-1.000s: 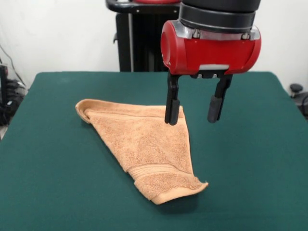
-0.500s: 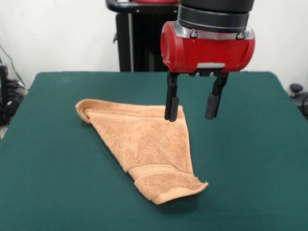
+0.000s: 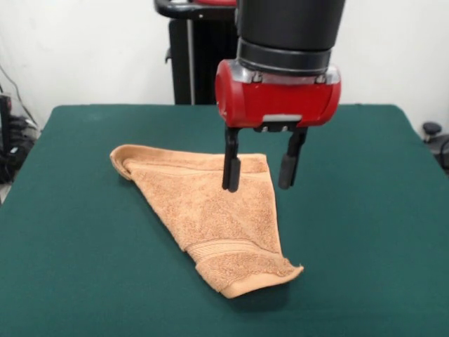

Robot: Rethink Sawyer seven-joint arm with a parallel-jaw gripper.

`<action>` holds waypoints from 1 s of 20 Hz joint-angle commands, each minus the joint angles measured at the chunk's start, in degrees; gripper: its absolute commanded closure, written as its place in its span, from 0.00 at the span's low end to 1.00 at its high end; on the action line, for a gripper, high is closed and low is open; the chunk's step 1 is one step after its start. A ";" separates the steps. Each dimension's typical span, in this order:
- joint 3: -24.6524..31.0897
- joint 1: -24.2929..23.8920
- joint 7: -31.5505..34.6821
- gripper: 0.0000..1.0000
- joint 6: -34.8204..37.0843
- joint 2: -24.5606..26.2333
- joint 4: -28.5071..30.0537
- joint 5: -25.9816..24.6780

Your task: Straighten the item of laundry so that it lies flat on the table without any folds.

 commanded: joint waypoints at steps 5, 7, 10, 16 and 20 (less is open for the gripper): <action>2.55 -0.04 9.10 0.00 -6.12 0.84 11.61 0.38; 2.72 -0.19 9.27 0.00 -7.35 1.13 12.05 0.37; 2.99 -0.59 9.58 0.00 -10.75 1.98 13.03 -0.09; 3.85 -1.46 9.62 0.00 -14.07 2.99 14.45 0.34; 3.17 -1.08 9.59 0.00 -13.75 4.21 13.62 0.24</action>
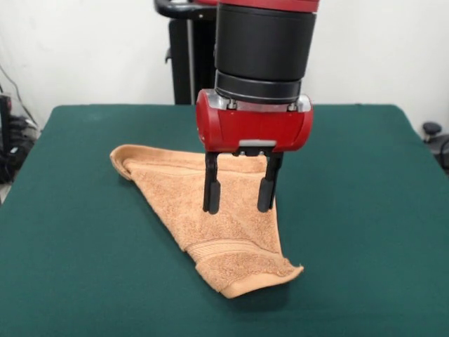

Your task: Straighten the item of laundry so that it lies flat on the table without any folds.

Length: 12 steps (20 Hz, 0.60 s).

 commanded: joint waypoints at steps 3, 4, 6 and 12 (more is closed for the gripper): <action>2.44 0.94 9.71 0.00 -3.67 4.15 8.26 -0.21; 2.42 0.93 9.54 0.00 -3.54 4.28 8.14 -0.23; 2.66 0.72 9.30 0.00 -3.67 4.34 8.36 -0.14; 3.01 0.40 9.01 0.00 -3.10 5.12 7.90 0.22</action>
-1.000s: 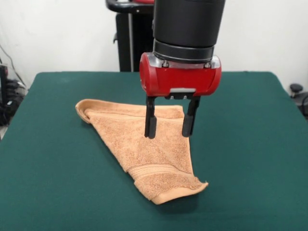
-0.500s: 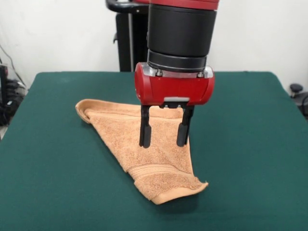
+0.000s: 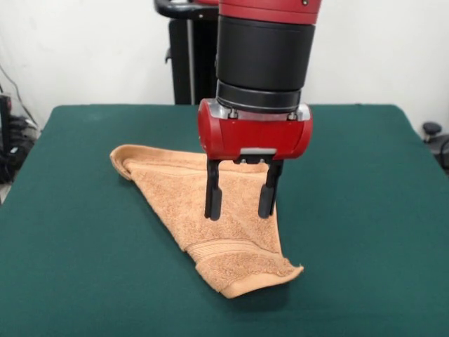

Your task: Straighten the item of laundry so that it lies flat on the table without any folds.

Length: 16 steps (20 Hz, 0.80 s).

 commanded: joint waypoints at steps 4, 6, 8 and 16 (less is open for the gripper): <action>0.86 1.89 9.80 0.00 1.68 5.77 5.24 -0.33; 0.71 1.96 9.46 0.00 2.29 6.31 4.61 -0.44; 0.59 1.96 9.31 0.00 2.41 7.29 3.67 -0.44; 0.42 2.33 9.12 0.00 4.16 10.78 -0.76 0.61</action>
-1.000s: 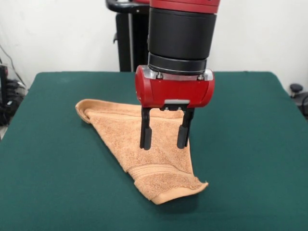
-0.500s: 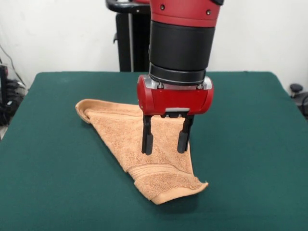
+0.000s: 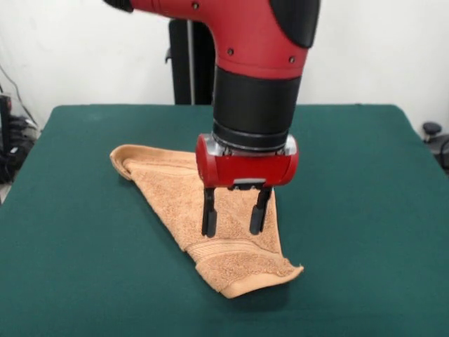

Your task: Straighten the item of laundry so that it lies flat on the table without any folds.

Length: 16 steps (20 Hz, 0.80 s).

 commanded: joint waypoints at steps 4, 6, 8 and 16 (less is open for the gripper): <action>2.85 1.65 6.99 0.00 2.62 7.50 -1.55 -0.12; 3.00 1.57 7.17 0.00 1.44 7.67 -1.04 -0.07; 3.21 1.43 7.23 0.00 0.33 7.95 -0.63 -0.05; 4.04 0.85 6.76 0.00 -2.05 8.40 0.36 -0.02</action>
